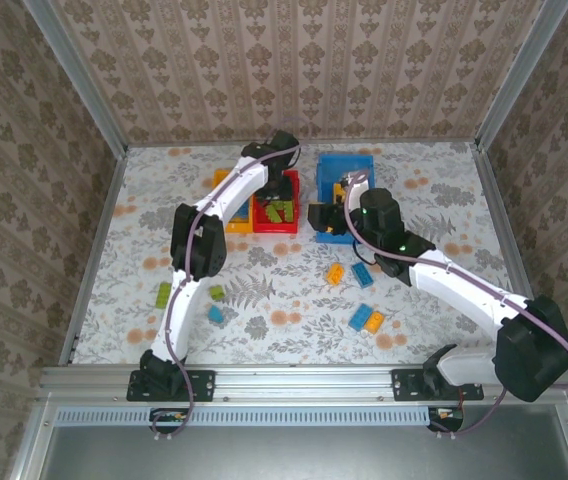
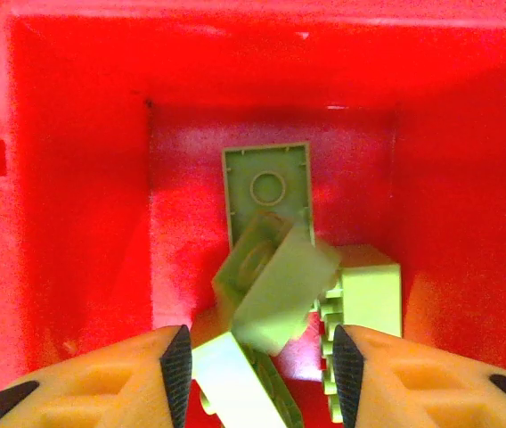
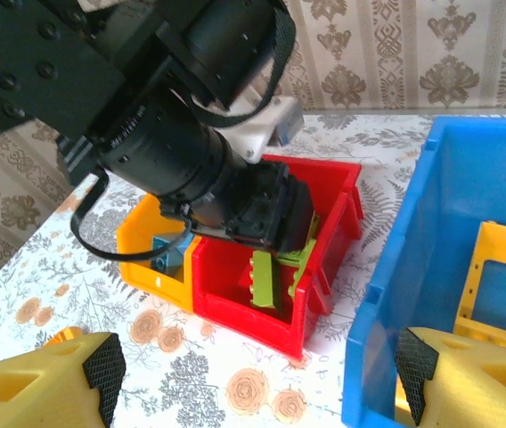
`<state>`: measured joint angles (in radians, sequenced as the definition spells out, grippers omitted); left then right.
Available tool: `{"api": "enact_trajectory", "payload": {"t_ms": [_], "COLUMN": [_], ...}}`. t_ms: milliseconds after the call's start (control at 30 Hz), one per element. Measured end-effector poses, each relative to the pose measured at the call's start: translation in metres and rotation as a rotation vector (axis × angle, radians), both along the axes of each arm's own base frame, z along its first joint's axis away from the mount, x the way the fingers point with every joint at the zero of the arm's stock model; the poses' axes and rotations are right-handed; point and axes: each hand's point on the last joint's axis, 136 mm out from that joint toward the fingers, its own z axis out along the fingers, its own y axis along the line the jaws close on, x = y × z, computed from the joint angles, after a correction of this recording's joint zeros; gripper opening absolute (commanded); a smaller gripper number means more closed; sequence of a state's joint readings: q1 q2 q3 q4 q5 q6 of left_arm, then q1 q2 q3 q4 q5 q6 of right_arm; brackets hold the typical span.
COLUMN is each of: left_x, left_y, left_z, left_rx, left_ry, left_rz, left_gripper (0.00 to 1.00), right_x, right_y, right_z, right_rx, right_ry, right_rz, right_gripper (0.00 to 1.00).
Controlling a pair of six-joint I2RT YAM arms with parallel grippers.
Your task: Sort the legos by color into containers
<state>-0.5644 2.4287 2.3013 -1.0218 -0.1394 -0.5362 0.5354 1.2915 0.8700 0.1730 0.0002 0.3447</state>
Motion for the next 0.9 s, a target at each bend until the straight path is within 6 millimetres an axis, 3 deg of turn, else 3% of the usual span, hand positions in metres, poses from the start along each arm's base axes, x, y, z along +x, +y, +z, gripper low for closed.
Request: {"api": "enact_trajectory", "payload": {"t_ms": [267, 433, 667, 767, 900], "left_x": [-0.007, -0.031, -0.073, -0.092, -0.119], "left_y": [-0.016, -0.012, 0.019, 0.038, 0.061], "left_z": [0.011, 0.051, 0.132, 0.144, 0.141], "left_rx": [-0.014, -0.043, -0.140, -0.170, -0.198], "left_ry": [-0.020, -0.061, -0.205, -0.234, -0.225], "left_rz": [-0.028, -0.038, -0.029, -0.020, -0.028], "left_gripper": [0.50, 0.50, 0.54, 0.55, 0.58], "right_x": [-0.008, -0.014, -0.024, -0.028, -0.036], "right_y": [-0.016, -0.025, -0.036, -0.039, -0.040], "right_z": [-0.009, -0.007, -0.008, -0.012, -0.023], "right_rx": [-0.022, -0.034, -0.076, -0.097, -0.136], "right_ry": [0.025, 0.031, 0.047, 0.068, 0.110], "right_rz": [-0.032, -0.051, -0.061, -0.058, -0.049], "right_gripper": [0.83, 0.83, 0.83, 0.81, 0.80]}}
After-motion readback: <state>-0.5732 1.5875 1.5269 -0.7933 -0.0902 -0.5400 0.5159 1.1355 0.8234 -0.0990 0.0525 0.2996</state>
